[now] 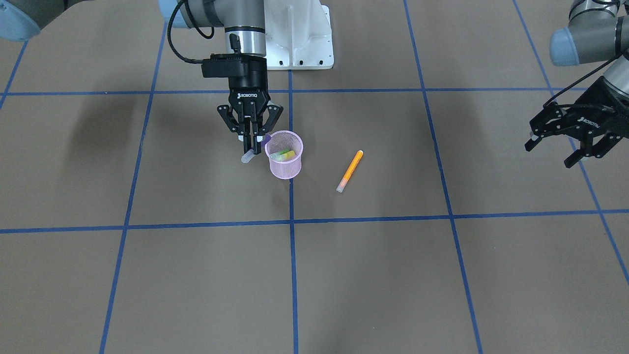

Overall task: Collect pens into pen holder
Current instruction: 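Lower the purple marker into the cup and open the right gripper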

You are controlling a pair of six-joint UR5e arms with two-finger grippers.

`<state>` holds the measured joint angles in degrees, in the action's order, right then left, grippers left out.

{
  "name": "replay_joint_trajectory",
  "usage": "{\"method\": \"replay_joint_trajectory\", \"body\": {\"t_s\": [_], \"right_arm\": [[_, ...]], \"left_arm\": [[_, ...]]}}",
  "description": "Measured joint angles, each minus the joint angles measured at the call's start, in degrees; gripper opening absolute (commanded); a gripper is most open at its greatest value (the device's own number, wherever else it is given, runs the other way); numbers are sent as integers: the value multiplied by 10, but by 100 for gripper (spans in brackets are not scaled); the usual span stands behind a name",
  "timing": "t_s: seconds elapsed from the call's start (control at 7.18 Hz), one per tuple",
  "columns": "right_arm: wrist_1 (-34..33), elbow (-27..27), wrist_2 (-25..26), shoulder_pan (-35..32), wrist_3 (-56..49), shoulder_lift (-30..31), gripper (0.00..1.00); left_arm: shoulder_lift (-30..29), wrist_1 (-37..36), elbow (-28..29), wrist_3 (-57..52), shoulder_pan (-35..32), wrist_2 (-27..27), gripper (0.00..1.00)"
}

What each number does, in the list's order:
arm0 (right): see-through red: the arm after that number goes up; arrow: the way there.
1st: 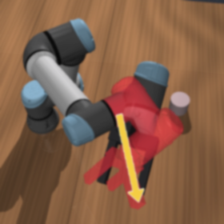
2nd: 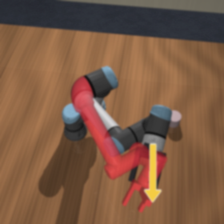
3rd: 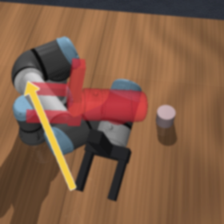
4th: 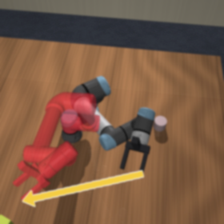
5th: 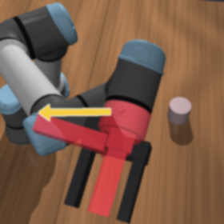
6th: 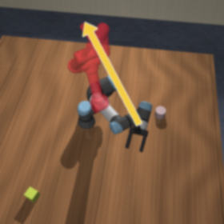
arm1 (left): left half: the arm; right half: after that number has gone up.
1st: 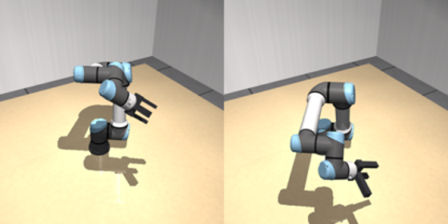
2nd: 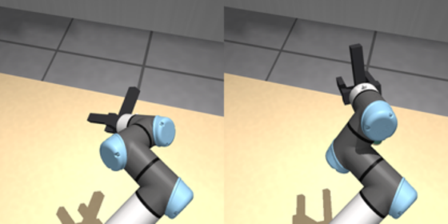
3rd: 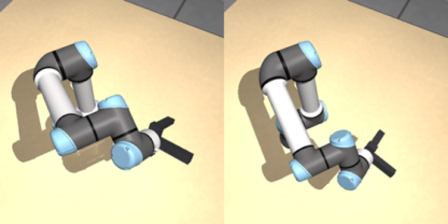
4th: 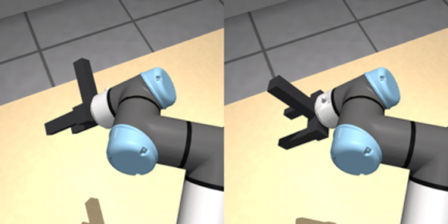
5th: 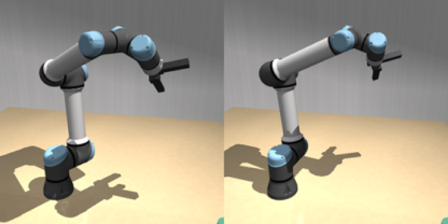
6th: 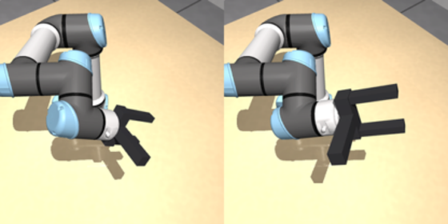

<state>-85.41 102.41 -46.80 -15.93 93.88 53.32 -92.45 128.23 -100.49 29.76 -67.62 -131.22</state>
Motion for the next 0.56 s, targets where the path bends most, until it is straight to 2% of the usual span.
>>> {"method": "replay_joint_trajectory", "body": {"t_s": [0.14,0.28,0.42,0.56], "right_arm": [[0,-18,17,9,4,-9,0],[0,-30,30,16,7,-14,33],[0,-40,41,21,8,-17,99],[0,-44,44,24,6,-19,100]], "left_arm": [[0,1,2,0,0,0,100],[0,1,3,0,0,0,100],[0,1,4,0,0,0,100],[0,1,7,0,1,0,100]]}}
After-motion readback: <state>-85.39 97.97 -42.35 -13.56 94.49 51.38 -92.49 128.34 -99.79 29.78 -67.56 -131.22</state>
